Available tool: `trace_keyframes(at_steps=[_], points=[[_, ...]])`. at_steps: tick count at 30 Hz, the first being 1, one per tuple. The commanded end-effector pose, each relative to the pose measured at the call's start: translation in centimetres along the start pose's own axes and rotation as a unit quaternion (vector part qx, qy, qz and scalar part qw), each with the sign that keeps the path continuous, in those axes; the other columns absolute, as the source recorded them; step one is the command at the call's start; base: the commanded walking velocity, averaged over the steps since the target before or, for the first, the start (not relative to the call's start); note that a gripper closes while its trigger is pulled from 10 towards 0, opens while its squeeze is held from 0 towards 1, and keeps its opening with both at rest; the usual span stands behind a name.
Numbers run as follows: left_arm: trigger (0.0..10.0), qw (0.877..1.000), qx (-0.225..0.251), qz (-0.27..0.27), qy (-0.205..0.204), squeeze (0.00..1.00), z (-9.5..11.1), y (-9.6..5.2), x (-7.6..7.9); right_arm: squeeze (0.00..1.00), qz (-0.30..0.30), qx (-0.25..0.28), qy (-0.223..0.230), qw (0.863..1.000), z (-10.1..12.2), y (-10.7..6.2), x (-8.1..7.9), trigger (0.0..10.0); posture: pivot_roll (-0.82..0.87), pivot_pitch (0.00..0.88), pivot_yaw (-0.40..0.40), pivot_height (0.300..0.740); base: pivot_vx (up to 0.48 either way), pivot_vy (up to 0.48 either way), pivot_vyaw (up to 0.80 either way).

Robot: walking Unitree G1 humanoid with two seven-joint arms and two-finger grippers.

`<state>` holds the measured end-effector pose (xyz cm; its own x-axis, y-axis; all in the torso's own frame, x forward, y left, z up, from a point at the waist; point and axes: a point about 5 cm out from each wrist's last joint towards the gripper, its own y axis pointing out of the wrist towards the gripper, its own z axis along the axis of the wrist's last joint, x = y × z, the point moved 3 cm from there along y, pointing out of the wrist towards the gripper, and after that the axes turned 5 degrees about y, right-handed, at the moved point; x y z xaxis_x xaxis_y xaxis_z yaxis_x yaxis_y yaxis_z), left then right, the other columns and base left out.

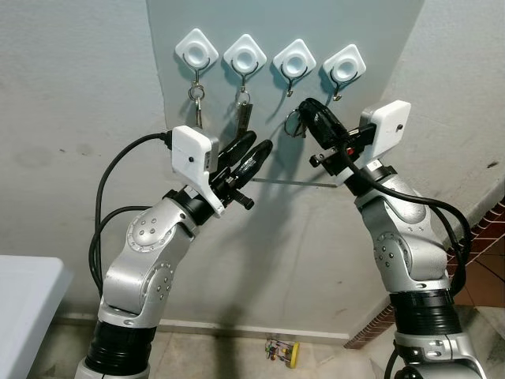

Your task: Hang keys on a hook

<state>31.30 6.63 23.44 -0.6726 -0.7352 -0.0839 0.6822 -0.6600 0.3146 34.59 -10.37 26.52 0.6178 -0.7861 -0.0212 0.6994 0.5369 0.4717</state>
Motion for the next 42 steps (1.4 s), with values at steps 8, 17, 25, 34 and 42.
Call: trace_keyframes(at_steps=[8, 17, 25, 34, 42], points=[[10.0, 1.0, 0.003, -0.011, 0.008, 0.0, 0.3, 0.2, 0.5, 0.0, 0.014, 0.053, 0.007, 0.998, 2.1, -0.1, -0.6, 10.0, -0.06, 0.027, -0.048, 0.74, 0.0, 0.0, 0.0], [10.0, 1.0, 0.003, -0.013, 0.008, 0.0, 0.2, 0.2, 0.6, 0.0, 0.02, 0.053, 0.015, 0.998, 2.4, 0.0, -1.1, 10.0, -0.07, 0.023, -0.047, 0.74, 0.0, 0.0, 0.0], [10.0, 1.0, 0.002, -0.015, 0.009, 0.0, 0.2, 0.2, 0.7, 0.0, 0.018, 0.047, 0.03, 0.998, 2.3, 0.7, -1.9, 10.0, -0.07, 0.024, -0.047, 0.74, 0.0, 0.0, 0.0], [10.0, 1.0, 0.0, -0.014, 0.009, 0.0, 0.1, 0.1, 0.7, 0.0, -0.008, 0.035, 0.037, 0.999, 2.2, 1.4, -2.1, 10.0, -0.06, 0.03, -0.049, 0.74, 0.0, 0.0, 0.0], [10.0, 1.0, -0.001, -0.012, 0.01, 0.0, 0.1, 0.1, 0.7, 0.0, 0.008, 0.047, 0.04, 0.998, 2.6, 1.6, -2.5, 10.0, -0.06, 0.036, -0.053, 0.74, 0.0, 0.0, 0.0]])
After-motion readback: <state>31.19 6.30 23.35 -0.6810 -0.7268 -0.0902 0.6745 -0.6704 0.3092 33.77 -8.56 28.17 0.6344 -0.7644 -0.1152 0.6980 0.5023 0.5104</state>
